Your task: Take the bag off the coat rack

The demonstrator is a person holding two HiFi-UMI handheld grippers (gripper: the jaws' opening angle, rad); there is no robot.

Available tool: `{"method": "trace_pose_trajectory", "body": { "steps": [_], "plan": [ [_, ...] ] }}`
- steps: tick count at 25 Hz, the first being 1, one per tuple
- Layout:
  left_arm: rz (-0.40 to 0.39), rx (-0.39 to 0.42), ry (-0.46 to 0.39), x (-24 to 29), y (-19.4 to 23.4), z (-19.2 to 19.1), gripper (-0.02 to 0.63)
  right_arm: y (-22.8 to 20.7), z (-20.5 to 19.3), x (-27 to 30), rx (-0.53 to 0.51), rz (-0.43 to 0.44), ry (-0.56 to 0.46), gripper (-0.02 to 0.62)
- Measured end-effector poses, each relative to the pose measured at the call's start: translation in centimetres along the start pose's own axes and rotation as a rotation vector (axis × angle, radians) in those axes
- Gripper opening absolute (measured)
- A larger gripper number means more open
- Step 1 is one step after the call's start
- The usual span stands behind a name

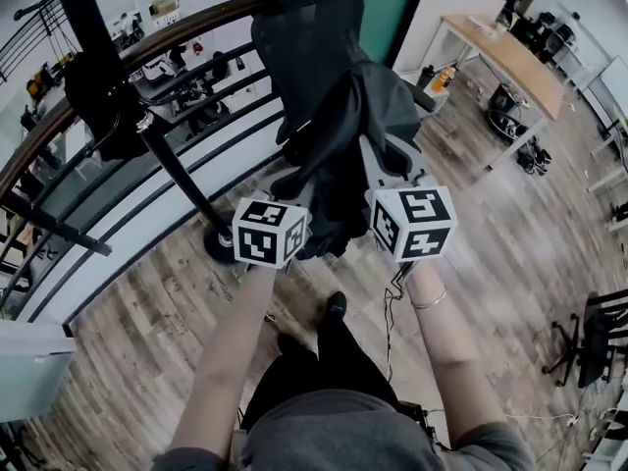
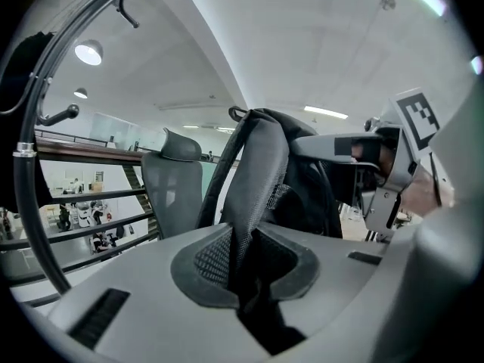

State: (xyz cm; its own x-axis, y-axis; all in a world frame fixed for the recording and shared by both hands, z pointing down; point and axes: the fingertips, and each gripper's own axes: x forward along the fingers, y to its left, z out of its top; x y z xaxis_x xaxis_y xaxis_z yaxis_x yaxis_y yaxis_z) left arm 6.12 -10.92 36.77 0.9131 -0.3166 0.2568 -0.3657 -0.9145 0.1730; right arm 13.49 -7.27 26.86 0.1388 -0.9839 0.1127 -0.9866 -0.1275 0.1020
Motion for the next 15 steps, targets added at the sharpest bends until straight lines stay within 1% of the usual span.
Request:
{"method": "trace_pose_trajectory", "body": {
  "steps": [4,9,15],
  "plan": [
    [-0.034,0.013,0.005,3.5,-1.2,1.1,0.063,-3.7,0.1,0.4,0.003,-0.036,-0.002,0.041],
    [-0.055,0.028,0.014,8.2,-3.2,2.6,0.063,-8.9,0.1,0.9,0.018,-0.064,-0.001,0.041],
    [-0.055,0.035,0.019,13.9,-5.5,3.7,0.063,-15.1,-0.5,1.8,0.031,-0.069,-0.006,0.041]
  ]
}}
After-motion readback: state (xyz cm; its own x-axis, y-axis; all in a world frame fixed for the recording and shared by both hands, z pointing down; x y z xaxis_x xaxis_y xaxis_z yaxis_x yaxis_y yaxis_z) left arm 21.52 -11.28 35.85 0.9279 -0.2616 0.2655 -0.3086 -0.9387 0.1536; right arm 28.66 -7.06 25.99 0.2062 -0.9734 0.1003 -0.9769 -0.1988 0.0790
